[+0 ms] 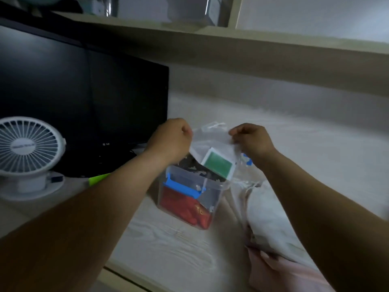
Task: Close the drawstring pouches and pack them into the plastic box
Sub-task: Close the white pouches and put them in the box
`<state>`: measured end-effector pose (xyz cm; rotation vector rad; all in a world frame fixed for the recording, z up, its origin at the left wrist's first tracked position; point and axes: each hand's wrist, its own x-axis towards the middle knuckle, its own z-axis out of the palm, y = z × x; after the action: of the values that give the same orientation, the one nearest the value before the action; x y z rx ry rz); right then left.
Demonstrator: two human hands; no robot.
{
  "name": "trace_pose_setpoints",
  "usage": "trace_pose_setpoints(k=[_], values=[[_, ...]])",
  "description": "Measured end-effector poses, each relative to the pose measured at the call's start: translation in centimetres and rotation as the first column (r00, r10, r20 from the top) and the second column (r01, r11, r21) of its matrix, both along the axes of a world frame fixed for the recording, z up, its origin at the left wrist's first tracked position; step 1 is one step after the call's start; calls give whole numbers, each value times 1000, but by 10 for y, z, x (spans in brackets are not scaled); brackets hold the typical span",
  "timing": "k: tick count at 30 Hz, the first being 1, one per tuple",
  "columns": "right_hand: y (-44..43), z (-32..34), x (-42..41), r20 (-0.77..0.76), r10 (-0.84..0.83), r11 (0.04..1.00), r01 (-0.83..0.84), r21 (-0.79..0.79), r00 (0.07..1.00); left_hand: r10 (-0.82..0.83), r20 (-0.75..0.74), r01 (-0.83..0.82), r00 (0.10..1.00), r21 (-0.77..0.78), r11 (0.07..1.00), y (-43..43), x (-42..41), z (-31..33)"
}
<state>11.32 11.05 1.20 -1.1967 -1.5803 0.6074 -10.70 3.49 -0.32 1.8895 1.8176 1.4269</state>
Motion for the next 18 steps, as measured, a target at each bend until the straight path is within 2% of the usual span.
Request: trace_pose_setpoints(k=[3,5,7,9,12,18], values=[[18,-11,-20,290,-57,998,63,-11,955,-2,-99,-17,995,-191,981,4,-14,-9],[20,-21,-24,567,0,993,67,-98,824,-30,-329,-79,944,-314,946,5,-13,-13],[16,-28,-25,725,39,981,111,-158,688,-30,-551,-165,834,-300,940,5,-10,-15],[8,-26,-24,706,46,977,116,-180,707,-44,-603,-159,796,-280,947,6,-8,-15],[-6,-21,-14,653,58,981,79,-179,755,-63,-550,-90,833,-247,965,4,0,-14],[-30,-33,20,583,-59,997,75,-3,810,-101,-467,57,879,-108,993,-7,39,-4]])
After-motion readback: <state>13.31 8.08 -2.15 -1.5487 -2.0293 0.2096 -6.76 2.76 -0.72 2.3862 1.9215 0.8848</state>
